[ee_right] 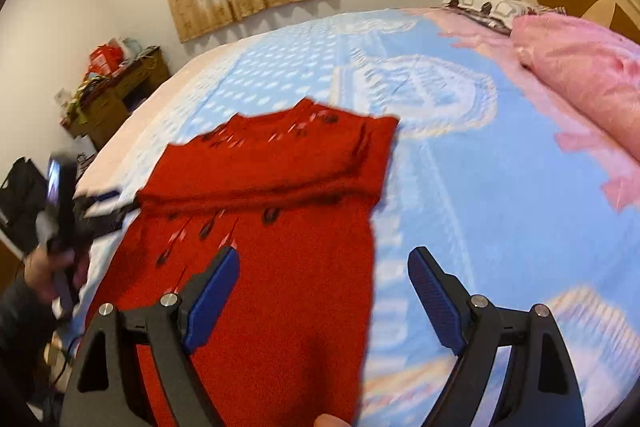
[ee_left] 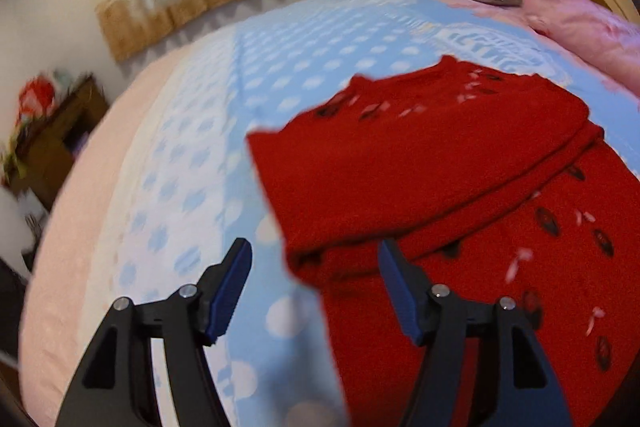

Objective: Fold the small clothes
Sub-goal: 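Open the left tool and withdraw from the folded sleeve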

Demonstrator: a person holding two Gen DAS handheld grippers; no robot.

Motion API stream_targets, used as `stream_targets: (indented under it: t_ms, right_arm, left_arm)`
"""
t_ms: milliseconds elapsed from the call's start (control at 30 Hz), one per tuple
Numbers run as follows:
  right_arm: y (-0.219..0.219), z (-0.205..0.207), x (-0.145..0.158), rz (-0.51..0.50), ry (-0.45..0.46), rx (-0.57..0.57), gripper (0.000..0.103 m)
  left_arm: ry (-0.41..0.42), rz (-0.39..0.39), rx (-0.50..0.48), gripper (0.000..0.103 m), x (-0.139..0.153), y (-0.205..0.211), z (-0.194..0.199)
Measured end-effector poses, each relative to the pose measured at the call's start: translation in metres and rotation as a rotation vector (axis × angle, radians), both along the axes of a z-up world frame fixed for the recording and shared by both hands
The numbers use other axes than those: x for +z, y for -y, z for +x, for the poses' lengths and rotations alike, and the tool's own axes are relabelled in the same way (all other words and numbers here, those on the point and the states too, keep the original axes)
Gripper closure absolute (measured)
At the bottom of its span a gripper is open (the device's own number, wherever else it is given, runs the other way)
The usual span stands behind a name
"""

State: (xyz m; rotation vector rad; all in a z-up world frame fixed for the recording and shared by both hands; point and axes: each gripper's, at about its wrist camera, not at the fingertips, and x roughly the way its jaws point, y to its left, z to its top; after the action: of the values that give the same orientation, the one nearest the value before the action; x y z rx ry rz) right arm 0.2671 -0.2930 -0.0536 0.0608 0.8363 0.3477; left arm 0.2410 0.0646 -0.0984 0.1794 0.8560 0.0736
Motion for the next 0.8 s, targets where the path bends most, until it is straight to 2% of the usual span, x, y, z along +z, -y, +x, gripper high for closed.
stream_targets:
  t_ms: [167, 233, 333, 400, 467, 567, 700, 800]
  right_arm:
    - [-0.006, 0.048, -0.001, -0.029, -0.024, -0.047, 0.021]
    - [-0.011, 0.070, -0.008, -0.037, -0.055, -0.061, 0.026]
    - [-0.018, 0.091, -0.018, -0.048, -0.085, -0.072, 0.032]
    - [-0.025, 0.105, -0.026, -0.061, -0.098, -0.079, 0.034]
    - [-0.030, 0.115, -0.034, -0.072, -0.114, -0.085, 0.037]
    - [-0.039, 0.130, -0.053, -0.095, -0.160, -0.085, 0.043]
    - [-0.055, 0.131, -0.067, -0.153, -0.176, -0.048, 0.073]
    - [-0.057, 0.124, -0.062, -0.191, -0.136, -0.060, 0.085]
  left_arm:
    - [-0.014, -0.096, 0.016, 0.035, -0.013, -0.008, 0.000]
    - [-0.016, -0.103, -0.005, 0.033, -0.016, -0.002, 0.005]
    - [-0.001, -0.112, 0.027, 0.031, -0.018, -0.008, 0.012]
    - [0.013, -0.117, 0.065, 0.027, -0.020, -0.018, 0.018]
    - [-0.007, -0.116, 0.102, 0.019, -0.025, -0.028, 0.019]
    - [-0.030, -0.169, 0.113, 0.016, -0.033, -0.039, 0.019]
    - [-0.027, -0.194, 0.127, 0.012, -0.036, -0.044, 0.016]
    - [-0.034, -0.230, 0.135, 0.009, -0.039, -0.050, 0.016]
